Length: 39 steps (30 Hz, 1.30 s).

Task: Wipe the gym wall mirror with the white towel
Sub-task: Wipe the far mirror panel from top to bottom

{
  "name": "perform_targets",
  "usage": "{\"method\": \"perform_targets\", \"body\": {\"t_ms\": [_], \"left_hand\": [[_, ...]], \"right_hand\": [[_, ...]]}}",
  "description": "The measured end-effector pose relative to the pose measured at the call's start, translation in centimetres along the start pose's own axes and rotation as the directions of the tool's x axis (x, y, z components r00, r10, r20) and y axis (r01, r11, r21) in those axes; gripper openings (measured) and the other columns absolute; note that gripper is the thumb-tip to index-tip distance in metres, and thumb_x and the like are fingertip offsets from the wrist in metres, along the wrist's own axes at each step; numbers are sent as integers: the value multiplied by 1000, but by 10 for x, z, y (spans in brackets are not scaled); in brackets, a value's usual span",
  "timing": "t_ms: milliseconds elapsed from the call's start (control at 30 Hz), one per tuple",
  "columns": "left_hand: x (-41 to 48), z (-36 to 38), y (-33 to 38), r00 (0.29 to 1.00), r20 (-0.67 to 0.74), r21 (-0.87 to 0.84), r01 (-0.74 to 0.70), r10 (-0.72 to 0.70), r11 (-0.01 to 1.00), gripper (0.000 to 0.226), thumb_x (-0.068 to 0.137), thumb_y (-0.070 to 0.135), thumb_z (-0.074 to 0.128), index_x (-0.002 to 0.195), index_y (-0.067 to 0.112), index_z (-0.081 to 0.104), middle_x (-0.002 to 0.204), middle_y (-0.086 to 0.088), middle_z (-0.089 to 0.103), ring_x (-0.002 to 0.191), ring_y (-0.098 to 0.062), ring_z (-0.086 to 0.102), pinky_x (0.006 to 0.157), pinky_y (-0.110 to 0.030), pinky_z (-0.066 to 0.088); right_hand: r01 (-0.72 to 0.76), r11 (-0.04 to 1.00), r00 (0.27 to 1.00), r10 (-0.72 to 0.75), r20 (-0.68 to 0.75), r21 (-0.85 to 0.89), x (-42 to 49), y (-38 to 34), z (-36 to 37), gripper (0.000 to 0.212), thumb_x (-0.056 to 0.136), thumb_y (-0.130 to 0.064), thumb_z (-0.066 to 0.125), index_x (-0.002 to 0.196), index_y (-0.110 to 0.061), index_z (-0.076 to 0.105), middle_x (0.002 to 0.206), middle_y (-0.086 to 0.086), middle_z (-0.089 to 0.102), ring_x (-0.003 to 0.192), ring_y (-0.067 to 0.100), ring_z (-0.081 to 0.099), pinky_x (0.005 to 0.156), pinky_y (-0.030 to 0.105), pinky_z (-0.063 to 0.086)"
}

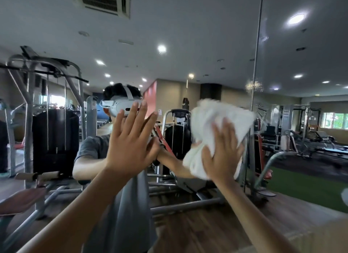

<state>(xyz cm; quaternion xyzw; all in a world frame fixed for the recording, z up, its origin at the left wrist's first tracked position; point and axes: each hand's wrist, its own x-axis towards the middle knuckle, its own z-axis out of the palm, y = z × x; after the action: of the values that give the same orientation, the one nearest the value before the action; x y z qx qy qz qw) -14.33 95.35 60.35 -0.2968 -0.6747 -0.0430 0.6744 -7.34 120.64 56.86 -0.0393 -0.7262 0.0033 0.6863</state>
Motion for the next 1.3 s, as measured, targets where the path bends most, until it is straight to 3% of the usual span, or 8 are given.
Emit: {"method": "perform_targets", "body": {"t_ms": [100, 200, 333, 433, 567, 767, 1033, 1300], "left_hand": [[-30, -7, -21, 995, -29, 11, -96, 97, 995, 65, 96, 41, 46, 152, 10, 40, 161, -17, 31, 150, -32, 27, 119, -55, 25], [-42, -10, -28, 995, -45, 42, -86, 88, 995, 65, 96, 39, 47, 152, 7, 39, 160, -19, 33, 149, -33, 29, 118, -56, 28], [-44, -9, -21, 997, -15, 65, -75, 76, 995, 65, 99, 40, 45, 154, 7, 36, 160, -20, 30, 149, -35, 28, 117, -57, 28], [-47, -10, -25, 998, -12, 63, -69, 69, 996, 67, 98, 41, 47, 154, 8, 35, 161, -18, 30, 150, -33, 28, 119, -57, 26], [-46, -14, -28, 994, -6, 70, 106, -106, 992, 73, 94, 47, 45, 153, 4, 36, 161, -23, 24, 151, -36, 18, 122, -59, 7], [-49, -17, -22, 975, 11, 82, 218, -220, 972, 70, 97, 46, 37, 154, 5, 36, 161, -28, 22, 151, -40, 17, 124, -54, 5], [-58, -40, -57, 972, 79, -4, 224, -223, 975, 73, 97, 42, 38, 156, 0, 24, 164, -16, 21, 153, -26, 17, 126, -33, 3], [-78, -52, -113, 940, 132, 133, 296, -313, 946, 70, 101, 54, 20, 161, 19, 10, 168, -8, 7, 156, -22, 1, 125, -51, 1]], "right_hand": [[444, 896, 888, -436, 144, -25, -22, 43, -12, 66, 80, -38, 50, 144, -28, 43, 159, 3, 32, 146, 25, 30, 97, 49, 34], [-24, 999, 1000, 24, 10, -29, 1, 40, -9, 63, 82, -34, 47, 144, -28, 45, 159, 1, 35, 145, 25, 33, 101, 57, 37], [-449, 889, 886, 456, -85, 84, 39, -44, 5, 62, 92, -41, 36, 151, -22, 41, 162, 4, 30, 149, 27, 26, 114, 66, 19], [-50, 998, 999, 51, -16, 46, 11, -84, 9, 63, 92, -43, 43, 152, -23, 40, 162, 8, 30, 150, 28, 27, 109, 57, 28], [510, 860, 856, -508, 100, 9, -24, -43, 0, 69, 82, -40, 54, 148, -31, 39, 160, 6, 33, 149, 26, 30, 94, 48, 37], [-297, 953, 954, 299, -31, 67, 53, -80, 5, 65, 91, -43, 41, 153, -24, 38, 165, 6, 24, 151, 27, 20, 116, 58, 11], [452, 891, 884, -453, 116, 34, -3, -123, 11, 70, 90, -49, 52, 155, -31, 33, 165, 4, 22, 153, 25, 19, 104, 60, 36], [-55, 998, 998, 55, 0, 5, 46, -188, 22, 69, 96, -53, 44, 157, -23, 31, 166, 10, 18, 153, 28, 16, 117, 59, 17]]}}
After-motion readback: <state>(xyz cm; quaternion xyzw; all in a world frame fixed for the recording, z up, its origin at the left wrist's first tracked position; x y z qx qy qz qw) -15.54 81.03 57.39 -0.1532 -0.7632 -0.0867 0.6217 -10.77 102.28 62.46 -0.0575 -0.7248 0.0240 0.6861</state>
